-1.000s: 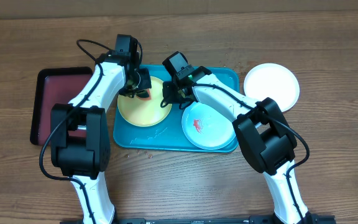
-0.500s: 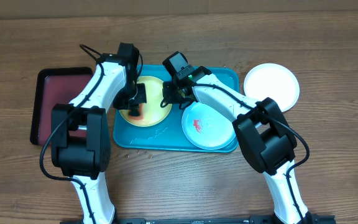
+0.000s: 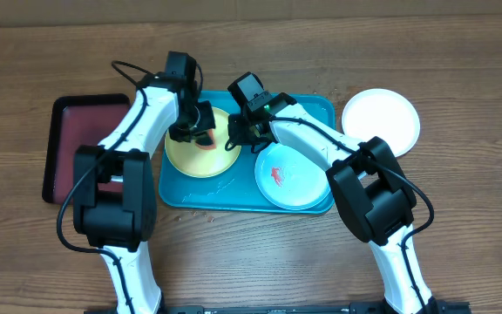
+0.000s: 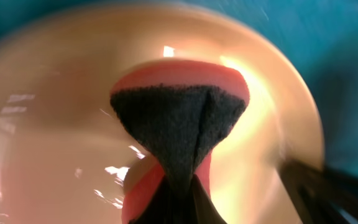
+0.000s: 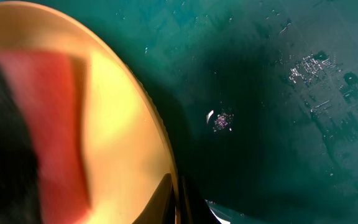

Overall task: Clean dirty plates on tray and stack at the side
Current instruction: 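Scrub the yellow plate with the sponge while the right gripper holds it, then lift the sponge away and move the left gripper back over the black tray, then lift the yellow plate with the right gripper and carry it right, then stack the yellow plate onto the white plate and release, then reach the right gripper to the light-blue plate rim and grip it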

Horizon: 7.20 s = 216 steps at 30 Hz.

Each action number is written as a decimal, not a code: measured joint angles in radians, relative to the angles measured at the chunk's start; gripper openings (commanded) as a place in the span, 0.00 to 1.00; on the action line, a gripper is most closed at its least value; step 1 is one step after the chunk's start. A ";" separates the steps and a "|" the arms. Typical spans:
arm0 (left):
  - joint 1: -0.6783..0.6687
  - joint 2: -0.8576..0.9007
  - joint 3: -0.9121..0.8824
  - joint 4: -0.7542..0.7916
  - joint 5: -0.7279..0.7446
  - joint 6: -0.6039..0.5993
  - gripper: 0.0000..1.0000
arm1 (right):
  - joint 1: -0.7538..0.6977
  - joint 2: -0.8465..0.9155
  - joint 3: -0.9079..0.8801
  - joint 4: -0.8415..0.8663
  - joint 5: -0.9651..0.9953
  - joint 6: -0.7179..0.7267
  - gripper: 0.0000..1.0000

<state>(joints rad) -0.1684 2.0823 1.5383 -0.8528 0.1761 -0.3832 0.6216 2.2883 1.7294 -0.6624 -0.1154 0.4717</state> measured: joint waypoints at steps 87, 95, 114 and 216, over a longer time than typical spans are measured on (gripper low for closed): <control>0.479 -0.160 0.217 -0.348 -0.291 -0.186 0.04 | 0.315 -0.193 0.177 0.011 1.065 -0.957 0.04; 0.479 -0.160 0.217 -0.348 -0.285 -0.183 0.04 | 0.341 -0.193 0.178 0.102 1.194 -1.197 0.04; 0.479 -0.160 0.216 -0.344 -0.281 -0.183 0.04 | 0.269 -0.193 0.182 -0.119 0.738 -0.892 0.04; 0.574 0.038 0.162 -0.172 -0.194 -0.084 0.04 | -0.359 -0.238 -0.234 -0.411 -0.055 -0.859 0.37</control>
<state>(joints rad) 0.4057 2.1204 1.7004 -1.0245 -0.0181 -0.4675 0.2626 2.0499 1.4956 -1.0737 -0.1707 -0.3874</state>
